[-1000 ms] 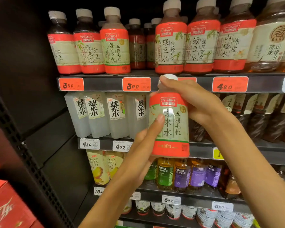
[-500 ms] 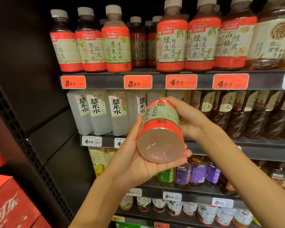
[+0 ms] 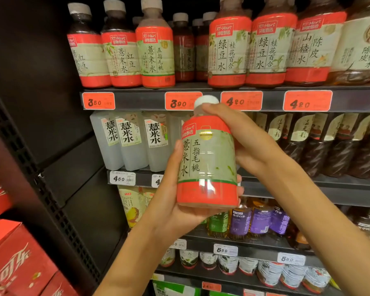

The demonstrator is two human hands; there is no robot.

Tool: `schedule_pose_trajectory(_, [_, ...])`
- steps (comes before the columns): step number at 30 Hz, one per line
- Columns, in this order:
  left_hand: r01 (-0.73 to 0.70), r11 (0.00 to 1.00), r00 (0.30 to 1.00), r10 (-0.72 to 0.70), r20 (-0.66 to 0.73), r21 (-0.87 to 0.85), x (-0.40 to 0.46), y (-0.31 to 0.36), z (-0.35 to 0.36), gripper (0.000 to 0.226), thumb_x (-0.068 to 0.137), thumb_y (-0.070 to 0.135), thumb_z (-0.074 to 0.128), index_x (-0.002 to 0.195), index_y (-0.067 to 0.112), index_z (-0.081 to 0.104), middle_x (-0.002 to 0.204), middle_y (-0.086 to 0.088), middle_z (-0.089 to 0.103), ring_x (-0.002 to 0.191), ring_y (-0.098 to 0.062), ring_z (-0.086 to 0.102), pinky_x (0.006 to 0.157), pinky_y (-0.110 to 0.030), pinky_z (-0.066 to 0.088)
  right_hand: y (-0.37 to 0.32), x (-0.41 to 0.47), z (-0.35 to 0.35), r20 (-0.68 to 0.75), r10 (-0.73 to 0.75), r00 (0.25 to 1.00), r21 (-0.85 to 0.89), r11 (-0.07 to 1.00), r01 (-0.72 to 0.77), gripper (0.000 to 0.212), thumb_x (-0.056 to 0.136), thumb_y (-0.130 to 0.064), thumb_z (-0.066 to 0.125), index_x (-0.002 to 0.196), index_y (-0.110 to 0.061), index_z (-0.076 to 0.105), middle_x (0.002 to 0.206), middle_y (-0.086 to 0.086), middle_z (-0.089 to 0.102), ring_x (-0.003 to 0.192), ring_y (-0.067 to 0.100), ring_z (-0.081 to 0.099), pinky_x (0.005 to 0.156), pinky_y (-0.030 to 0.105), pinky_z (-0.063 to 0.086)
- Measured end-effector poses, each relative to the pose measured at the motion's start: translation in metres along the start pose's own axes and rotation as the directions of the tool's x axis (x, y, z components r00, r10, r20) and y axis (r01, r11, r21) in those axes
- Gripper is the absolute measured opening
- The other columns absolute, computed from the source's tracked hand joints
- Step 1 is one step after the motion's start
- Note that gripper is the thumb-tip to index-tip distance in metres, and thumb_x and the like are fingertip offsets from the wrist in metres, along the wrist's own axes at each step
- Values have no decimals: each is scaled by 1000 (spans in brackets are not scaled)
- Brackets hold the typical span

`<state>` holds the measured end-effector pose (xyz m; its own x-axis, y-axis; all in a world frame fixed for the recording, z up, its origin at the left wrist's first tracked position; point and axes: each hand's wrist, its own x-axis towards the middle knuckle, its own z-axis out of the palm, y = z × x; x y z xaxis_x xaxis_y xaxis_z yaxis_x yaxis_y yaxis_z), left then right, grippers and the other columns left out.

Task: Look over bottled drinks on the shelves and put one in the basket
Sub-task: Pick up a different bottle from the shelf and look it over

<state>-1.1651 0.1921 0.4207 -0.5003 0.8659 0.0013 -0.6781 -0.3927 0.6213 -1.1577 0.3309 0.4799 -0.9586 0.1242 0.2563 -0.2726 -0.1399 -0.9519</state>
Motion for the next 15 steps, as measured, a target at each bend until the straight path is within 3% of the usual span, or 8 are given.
schedule_pose_trajectory(3, [-157,978,987,151,50,140,2,1,-5,93,54,53,86,132,11,57,128,-24,60,108,-37,64,83,-49,56,-6,-3,4,43,-92,995,21,996,91,30,92,-27,57,111,-4,63,100,13,71,85,19,66,79,31,54])
schedule_pose_trajectory(5, [-239,933,971,229,68,269,3,2,-10,85,57,58,83,128,17,61,127,-17,63,113,-32,63,90,-46,54,-8,-5,5,58,-130,990,-3,992,130,31,92,-30,55,115,-10,61,108,15,71,91,19,67,83,33,54])
schedule_pose_trajectory(9, [-293,728,930,368,7,619,4,3,-18,67,58,74,71,111,33,72,122,-1,69,116,-18,63,95,-35,52,-9,-11,6,55,-216,975,24,976,215,38,84,-33,59,117,-14,61,101,9,74,89,16,69,75,29,56])
schedule_pose_trajectory(12, [-292,570,882,471,-14,768,7,2,-23,66,75,76,52,122,30,61,121,8,69,116,-8,62,102,-33,48,-6,-15,7,-14,-317,948,18,948,317,44,81,-30,65,121,-14,59,105,10,72,94,15,68,80,27,53])
schedule_pose_trajectory(15, [-347,446,839,541,60,825,12,0,-25,63,68,66,67,120,33,52,110,20,70,104,0,65,86,-17,53,-2,-15,7,-4,-400,917,-24,916,399,40,83,-23,67,121,-17,58,115,14,68,104,19,65,88,30,51])
